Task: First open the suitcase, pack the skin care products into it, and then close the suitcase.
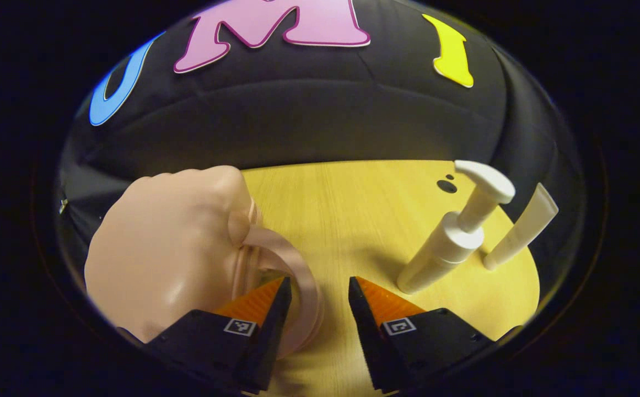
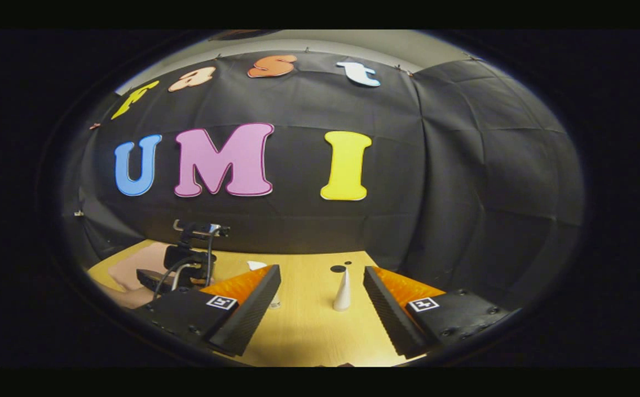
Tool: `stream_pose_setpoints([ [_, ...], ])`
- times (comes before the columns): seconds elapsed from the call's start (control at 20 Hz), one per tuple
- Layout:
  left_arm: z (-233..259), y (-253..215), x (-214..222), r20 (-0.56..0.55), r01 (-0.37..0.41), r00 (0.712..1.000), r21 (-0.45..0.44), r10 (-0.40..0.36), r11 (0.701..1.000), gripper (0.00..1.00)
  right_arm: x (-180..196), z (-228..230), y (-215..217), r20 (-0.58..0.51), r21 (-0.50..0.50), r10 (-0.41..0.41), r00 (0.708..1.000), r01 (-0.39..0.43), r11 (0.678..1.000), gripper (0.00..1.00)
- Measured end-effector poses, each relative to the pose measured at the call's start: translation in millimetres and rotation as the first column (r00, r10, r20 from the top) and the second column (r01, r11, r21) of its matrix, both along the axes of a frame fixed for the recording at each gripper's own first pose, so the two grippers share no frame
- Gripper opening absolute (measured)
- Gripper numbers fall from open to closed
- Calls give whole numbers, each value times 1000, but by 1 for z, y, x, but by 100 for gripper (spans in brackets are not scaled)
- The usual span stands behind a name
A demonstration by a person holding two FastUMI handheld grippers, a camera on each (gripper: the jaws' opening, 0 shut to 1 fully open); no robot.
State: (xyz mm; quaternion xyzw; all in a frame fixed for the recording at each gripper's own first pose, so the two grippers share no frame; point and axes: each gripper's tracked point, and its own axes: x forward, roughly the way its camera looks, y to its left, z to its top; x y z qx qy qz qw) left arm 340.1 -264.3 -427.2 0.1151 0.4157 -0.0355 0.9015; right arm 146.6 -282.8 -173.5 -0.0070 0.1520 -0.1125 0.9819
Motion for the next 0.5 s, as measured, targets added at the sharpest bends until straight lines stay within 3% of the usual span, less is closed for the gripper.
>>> stream_pose_setpoints([
  [0.15,-12,6,0,-39,-39,998,23,40,999,31,3,-6,1,-13,-11,15,1000,-15,1000,96],
  [0.2,-13,7,0,-37,-43,998,34,44,999,25,3,-8,3,-19,-7,22,1000,-22,1000,97],
  [0.35,-16,8,-4,-71,-39,997,39,42,998,20,5,-12,8,-25,8,34,999,-33,999,96],
  [0.5,6,-8,3,-100,-11,995,-133,-3,991,13,7,-10,9,-17,6,40,999,-40,999,96],
])
